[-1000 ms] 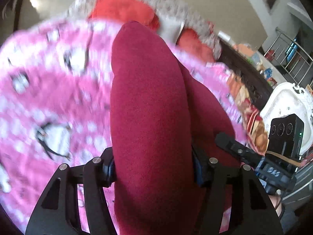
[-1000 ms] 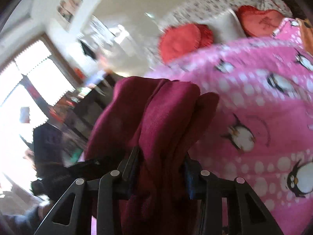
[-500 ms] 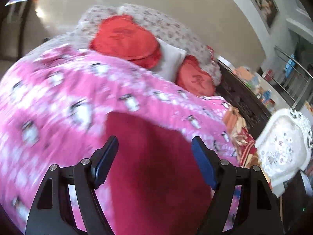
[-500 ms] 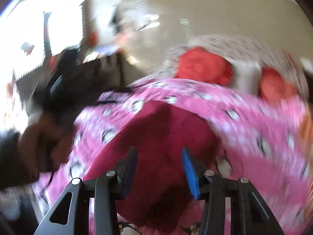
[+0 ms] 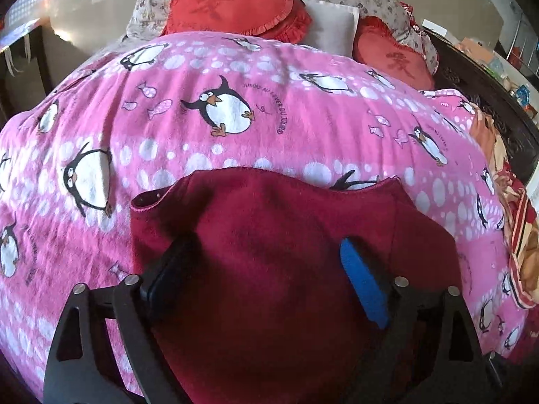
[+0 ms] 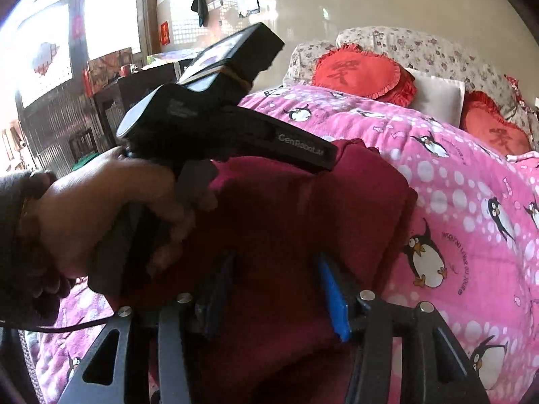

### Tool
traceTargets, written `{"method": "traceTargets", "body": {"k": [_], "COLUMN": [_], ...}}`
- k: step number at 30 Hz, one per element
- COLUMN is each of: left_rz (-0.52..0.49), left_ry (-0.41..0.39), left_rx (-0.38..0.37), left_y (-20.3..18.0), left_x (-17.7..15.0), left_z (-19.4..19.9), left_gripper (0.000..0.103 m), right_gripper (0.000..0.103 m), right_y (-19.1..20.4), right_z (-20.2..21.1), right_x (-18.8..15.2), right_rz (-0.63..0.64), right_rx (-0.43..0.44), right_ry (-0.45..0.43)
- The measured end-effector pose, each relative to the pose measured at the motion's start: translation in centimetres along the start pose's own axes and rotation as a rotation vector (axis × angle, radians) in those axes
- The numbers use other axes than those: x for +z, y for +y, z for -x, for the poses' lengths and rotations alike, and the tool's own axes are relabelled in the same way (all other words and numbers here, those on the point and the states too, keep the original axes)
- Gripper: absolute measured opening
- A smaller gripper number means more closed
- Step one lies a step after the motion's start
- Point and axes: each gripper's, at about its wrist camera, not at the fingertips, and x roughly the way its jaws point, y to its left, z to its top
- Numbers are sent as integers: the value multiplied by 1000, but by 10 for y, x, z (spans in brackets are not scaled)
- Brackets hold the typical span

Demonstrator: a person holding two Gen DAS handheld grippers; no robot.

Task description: Fold small clothes

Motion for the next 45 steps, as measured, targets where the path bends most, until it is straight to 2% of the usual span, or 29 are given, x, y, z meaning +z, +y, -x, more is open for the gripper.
{"method": "traceTargets", "body": {"k": [11, 30, 32, 34, 37, 39, 41, 42, 45], "left_rz": [-12, -8, -8, -7, -9, -8, -6, -2, 8], "left_ry": [-21, -28, -31, -30, -31, -31, -30, -30, -34], "left_rx": [25, 18, 19, 19, 18, 17, 14, 9, -5], "left_y": [-7, -6, -6, -6, -6, -6, -5, -5, -3], "left_x": [-1, -2, -3, -2, -2, -2, -2, -1, -1], "left_z": [3, 5, 5, 6, 5, 5, 6, 6, 7], "left_gripper": [90, 90, 90, 90, 90, 90, 90, 90, 90], "right_gripper": [52, 55, 59, 76, 82, 86, 86, 82, 58], "right_y": [6, 9, 12, 16, 26, 27, 24, 17, -14], "right_z": [-1, -3, -3, -3, -3, -5, -3, 0, 20], "right_x": [-4, -4, -4, -2, -3, -1, 2, 6, 14], "right_rz": [13, 39, 52, 77, 133, 145, 142, 117, -8], "right_rx": [-12, -47, -53, -46, -79, -68, -38, -17, -22], "right_ry": [-2, 0, 4, 18, 26, 62, 89, 88, 23]}}
